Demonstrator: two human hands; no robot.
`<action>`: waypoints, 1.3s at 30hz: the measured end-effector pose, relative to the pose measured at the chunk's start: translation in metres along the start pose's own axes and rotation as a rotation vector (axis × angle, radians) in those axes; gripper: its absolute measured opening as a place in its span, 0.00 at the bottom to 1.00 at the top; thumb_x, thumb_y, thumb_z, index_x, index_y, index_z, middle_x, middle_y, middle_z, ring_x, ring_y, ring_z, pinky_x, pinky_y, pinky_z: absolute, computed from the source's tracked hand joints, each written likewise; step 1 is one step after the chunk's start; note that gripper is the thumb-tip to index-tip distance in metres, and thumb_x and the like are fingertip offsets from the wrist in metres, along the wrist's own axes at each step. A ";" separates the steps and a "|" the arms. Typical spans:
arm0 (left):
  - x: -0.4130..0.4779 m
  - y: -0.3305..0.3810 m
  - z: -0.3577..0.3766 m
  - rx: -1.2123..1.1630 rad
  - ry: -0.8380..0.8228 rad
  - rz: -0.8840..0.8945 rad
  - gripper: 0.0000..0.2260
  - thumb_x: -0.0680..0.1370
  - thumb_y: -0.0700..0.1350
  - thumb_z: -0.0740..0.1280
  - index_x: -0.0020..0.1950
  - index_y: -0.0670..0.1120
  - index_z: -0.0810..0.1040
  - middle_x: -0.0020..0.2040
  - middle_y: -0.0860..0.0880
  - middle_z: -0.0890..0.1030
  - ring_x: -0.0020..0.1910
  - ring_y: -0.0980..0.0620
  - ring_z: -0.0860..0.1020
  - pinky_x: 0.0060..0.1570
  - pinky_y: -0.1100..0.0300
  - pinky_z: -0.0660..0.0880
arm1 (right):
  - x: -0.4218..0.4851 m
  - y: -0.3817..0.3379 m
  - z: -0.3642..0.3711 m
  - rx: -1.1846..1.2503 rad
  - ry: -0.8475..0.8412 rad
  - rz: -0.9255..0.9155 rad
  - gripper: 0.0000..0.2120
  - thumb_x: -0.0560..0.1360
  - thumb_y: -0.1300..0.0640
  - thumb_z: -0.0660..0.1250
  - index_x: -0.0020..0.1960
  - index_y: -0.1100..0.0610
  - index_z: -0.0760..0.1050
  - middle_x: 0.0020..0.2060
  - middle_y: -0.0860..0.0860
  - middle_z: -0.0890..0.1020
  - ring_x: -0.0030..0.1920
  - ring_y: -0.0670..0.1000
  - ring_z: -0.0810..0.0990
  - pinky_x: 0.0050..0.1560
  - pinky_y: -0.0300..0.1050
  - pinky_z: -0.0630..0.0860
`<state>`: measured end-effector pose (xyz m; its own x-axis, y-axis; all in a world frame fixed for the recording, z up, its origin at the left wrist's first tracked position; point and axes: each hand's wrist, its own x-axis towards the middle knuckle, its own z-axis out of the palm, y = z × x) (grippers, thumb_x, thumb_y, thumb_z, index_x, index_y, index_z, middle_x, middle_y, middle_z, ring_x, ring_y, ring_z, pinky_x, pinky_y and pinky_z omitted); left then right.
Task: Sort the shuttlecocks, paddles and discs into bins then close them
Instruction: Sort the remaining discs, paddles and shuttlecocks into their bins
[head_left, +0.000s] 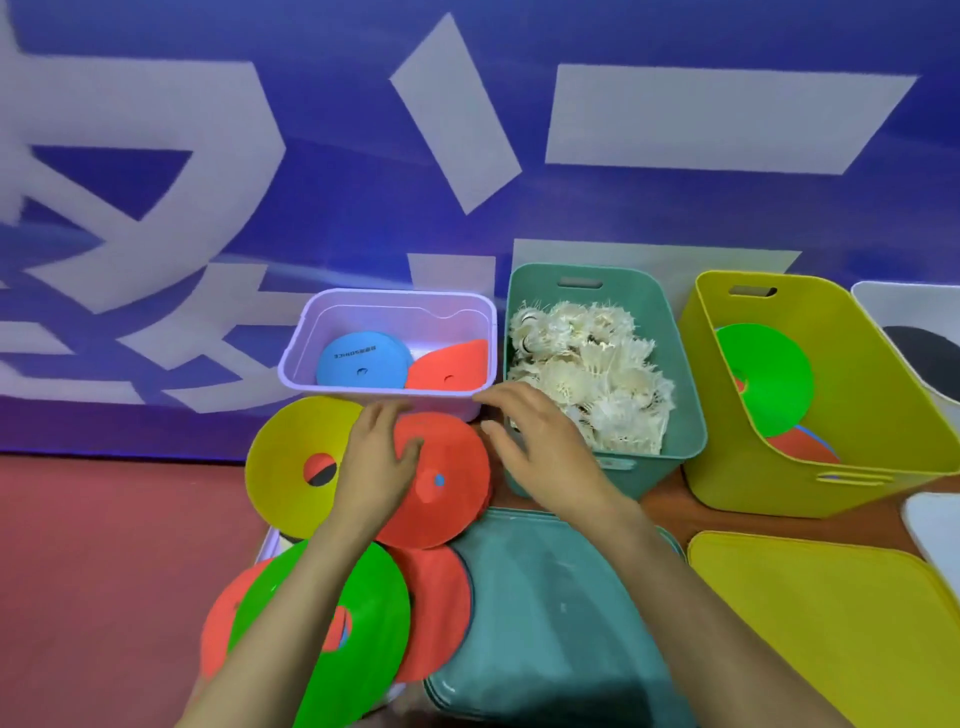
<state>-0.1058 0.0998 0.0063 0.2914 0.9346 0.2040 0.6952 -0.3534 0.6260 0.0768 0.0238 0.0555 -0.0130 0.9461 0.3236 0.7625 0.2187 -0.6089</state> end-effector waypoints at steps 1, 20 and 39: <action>-0.007 -0.012 0.001 0.032 -0.036 -0.056 0.18 0.72 0.39 0.70 0.61 0.42 0.75 0.59 0.42 0.75 0.61 0.43 0.72 0.61 0.56 0.65 | -0.004 -0.005 0.013 -0.002 -0.005 -0.016 0.14 0.77 0.57 0.60 0.60 0.57 0.76 0.56 0.51 0.78 0.58 0.50 0.75 0.60 0.42 0.70; -0.024 -0.080 0.040 0.089 -0.330 -0.443 0.28 0.74 0.35 0.63 0.72 0.37 0.57 0.64 0.34 0.69 0.61 0.34 0.71 0.57 0.47 0.68 | -0.026 0.027 0.128 0.059 -0.038 0.614 0.22 0.71 0.71 0.63 0.63 0.58 0.71 0.57 0.56 0.76 0.55 0.57 0.76 0.55 0.43 0.69; 0.008 -0.026 0.004 -0.658 0.145 -0.288 0.05 0.78 0.46 0.62 0.46 0.50 0.77 0.41 0.51 0.80 0.40 0.51 0.78 0.49 0.43 0.77 | -0.014 0.005 0.022 -0.006 0.466 0.146 0.16 0.77 0.66 0.60 0.64 0.59 0.72 0.58 0.54 0.77 0.55 0.47 0.74 0.57 0.46 0.73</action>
<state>-0.1186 0.1162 -0.0116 0.0348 0.9989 0.0321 0.1794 -0.0378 0.9831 0.0669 0.0173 0.0320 0.3845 0.7588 0.5256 0.7387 0.0886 -0.6682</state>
